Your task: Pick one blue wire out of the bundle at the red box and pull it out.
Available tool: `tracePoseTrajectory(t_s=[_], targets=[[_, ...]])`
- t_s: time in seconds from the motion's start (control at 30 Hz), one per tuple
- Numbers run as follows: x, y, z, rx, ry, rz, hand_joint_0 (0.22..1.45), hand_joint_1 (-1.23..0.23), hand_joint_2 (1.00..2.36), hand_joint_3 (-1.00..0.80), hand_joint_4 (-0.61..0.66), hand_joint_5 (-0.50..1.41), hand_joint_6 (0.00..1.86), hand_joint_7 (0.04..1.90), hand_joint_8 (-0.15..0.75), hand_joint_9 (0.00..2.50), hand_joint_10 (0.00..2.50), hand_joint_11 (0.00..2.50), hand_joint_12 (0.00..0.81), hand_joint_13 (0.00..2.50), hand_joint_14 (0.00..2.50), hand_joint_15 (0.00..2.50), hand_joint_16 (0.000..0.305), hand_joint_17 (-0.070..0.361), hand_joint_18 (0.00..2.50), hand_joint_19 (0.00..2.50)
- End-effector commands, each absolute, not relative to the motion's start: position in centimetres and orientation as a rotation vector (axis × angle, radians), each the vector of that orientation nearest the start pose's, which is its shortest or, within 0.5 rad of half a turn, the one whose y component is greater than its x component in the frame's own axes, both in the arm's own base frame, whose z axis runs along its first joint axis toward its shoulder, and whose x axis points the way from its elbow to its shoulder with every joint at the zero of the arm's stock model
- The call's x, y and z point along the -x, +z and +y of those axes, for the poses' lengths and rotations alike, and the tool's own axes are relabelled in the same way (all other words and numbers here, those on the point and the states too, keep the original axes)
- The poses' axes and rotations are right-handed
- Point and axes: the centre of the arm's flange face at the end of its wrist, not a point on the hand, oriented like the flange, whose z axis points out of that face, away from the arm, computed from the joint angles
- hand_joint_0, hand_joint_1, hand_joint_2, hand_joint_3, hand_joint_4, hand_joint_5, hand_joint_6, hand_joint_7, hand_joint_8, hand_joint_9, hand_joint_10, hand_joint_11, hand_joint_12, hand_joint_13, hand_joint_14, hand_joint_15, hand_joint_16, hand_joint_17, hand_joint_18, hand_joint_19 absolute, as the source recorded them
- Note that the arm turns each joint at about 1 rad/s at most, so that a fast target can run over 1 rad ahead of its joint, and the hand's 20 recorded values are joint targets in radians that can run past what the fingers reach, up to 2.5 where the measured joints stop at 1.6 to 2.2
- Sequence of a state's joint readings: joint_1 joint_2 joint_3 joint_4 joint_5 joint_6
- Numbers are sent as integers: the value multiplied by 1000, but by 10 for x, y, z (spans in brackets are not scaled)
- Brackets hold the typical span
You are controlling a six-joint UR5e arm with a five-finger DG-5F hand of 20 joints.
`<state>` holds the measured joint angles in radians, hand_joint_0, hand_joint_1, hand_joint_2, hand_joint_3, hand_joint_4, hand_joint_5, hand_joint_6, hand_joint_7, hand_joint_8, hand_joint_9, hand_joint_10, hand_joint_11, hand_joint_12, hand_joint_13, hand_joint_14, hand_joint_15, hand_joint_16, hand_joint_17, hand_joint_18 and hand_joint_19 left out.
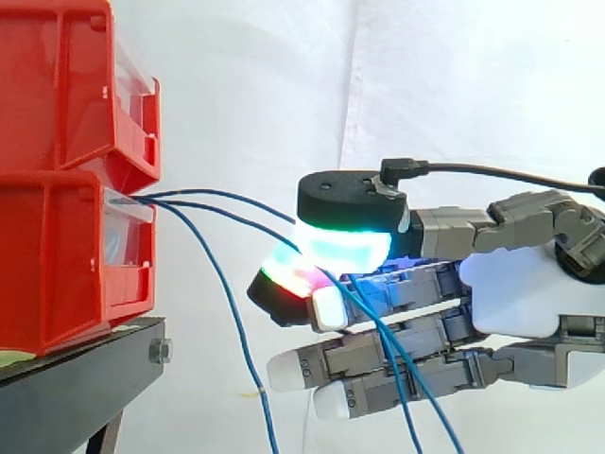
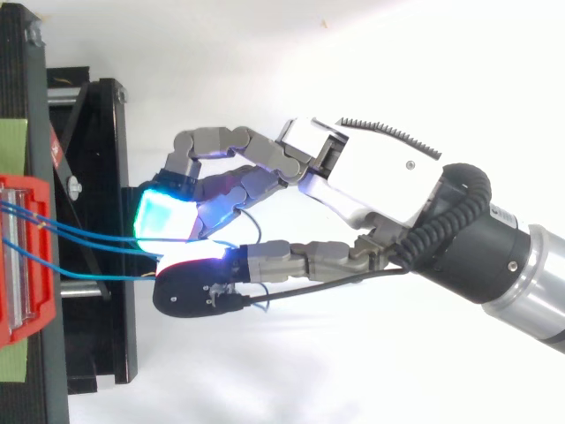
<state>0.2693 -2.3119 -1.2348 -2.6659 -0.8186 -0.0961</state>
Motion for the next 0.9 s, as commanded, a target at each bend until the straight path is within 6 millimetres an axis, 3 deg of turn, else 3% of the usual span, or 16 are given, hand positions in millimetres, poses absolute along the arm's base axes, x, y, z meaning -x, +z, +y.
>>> tracePoseTrajectory(t_s=[0.0, 0.3, 0.6, 0.73, 0.77, 0.87], targets=[[-754, 227, 0, -1339, 836, 839, 831, -705, 1013, -258, 184, -89, 606, 1314, 211, 1045, 27, 744, 320, 617, 16, 381, 46, 103, 456, 476], [-754, 227, 0, -1350, 851, 827, 819, -822, 1017, -231, 225, -174, 804, 981, 212, 902, 27, 792, 331, 561, 15, 375, 47, 106, 451, 409], [-754, 227, 0, -1356, 860, 820, 733, -918, 1003, -459, 223, -212, 849, 962, 218, 782, 25, 823, 344, 510, 14, 348, 49, 111, 480, 321], [-754, 227, 0, -1356, 860, 820, 606, -789, 1001, -500, 199, -193, 834, 988, 226, 871, 26, 832, 345, 516, 15, 361, 50, 112, 468, 374], [-754, 227, 0, -1356, 860, 820, 572, -693, 1000, -500, 191, -170, 805, 1030, 234, 922, 27, 815, 347, 525, 15, 364, 50, 113, 467, 396], [-754, 227, 0, -1358, 862, 818, 559, -588, 1000, -500, 175, -140, 764, 1097, 233, 983, 26, 801, 350, 548, 15, 364, 51, 114, 471, 414]])
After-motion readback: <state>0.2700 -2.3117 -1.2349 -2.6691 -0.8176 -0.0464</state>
